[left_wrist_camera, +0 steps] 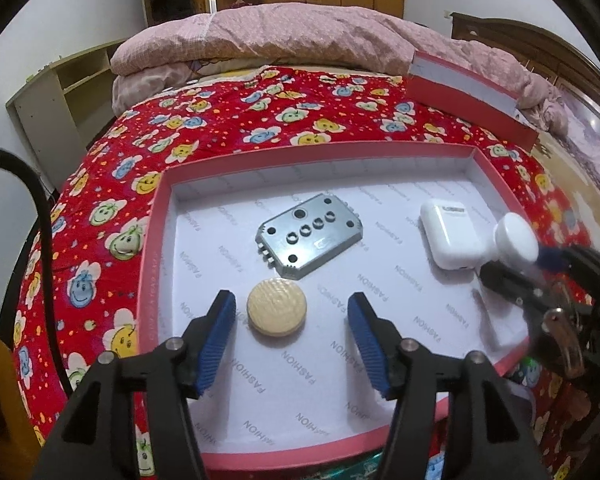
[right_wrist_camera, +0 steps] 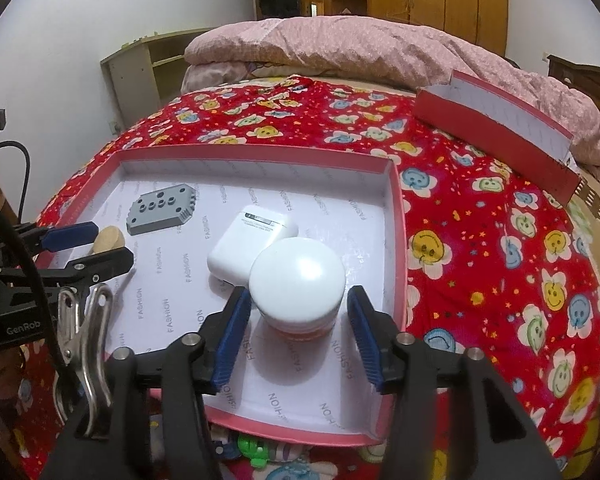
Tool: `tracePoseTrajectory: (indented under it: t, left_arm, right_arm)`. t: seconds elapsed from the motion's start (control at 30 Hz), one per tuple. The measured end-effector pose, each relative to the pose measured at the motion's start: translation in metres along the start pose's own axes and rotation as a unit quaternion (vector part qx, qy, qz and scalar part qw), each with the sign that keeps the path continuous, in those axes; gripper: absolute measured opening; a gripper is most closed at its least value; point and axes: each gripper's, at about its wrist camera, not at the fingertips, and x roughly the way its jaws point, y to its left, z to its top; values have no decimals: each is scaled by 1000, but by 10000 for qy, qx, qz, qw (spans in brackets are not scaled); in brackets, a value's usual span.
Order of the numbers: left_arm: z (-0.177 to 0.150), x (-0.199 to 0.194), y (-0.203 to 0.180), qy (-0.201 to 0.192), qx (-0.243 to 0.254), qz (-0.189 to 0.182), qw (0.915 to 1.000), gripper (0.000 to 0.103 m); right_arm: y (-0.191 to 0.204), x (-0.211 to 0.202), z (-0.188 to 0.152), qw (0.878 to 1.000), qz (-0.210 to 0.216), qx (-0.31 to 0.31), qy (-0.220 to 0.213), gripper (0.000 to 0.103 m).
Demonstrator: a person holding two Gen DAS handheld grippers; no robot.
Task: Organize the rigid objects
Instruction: 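Lower disc and pill bottle into the tray and open both grippers, then withdraw both grippers and move right gripper toward white charger plug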
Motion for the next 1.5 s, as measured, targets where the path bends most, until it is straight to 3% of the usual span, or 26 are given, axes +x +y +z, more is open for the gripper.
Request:
tracePoseTrajectory:
  t: [0.1, 0.27, 0.9, 1.2, 1.5]
  left_arm:
    - [-1, -5, -1, -6, -13, -11, 10000, 62]
    - [-5, -14, -3, -44, -33, -27, 10000, 62]
    - [-46, -70, -5, -169, -182, -140, 9996, 63]
    - [-72, -85, -10, -197, -61, -36, 9998, 65]
    - [-83, -109, 0, -355, -90, 310, 9988, 65]
  right_arm:
    - [-2, -3, 0, 10000, 49, 60, -25, 55]
    - [-1, -12, -2, 9997, 133, 80, -180, 69]
    - [3, -61, -32, 9990, 293, 95, -335, 69]
    - [12, -75, -61, 9994, 309, -7, -145, 69]
    - [22, -76, -88, 9990, 408, -125, 132, 69]
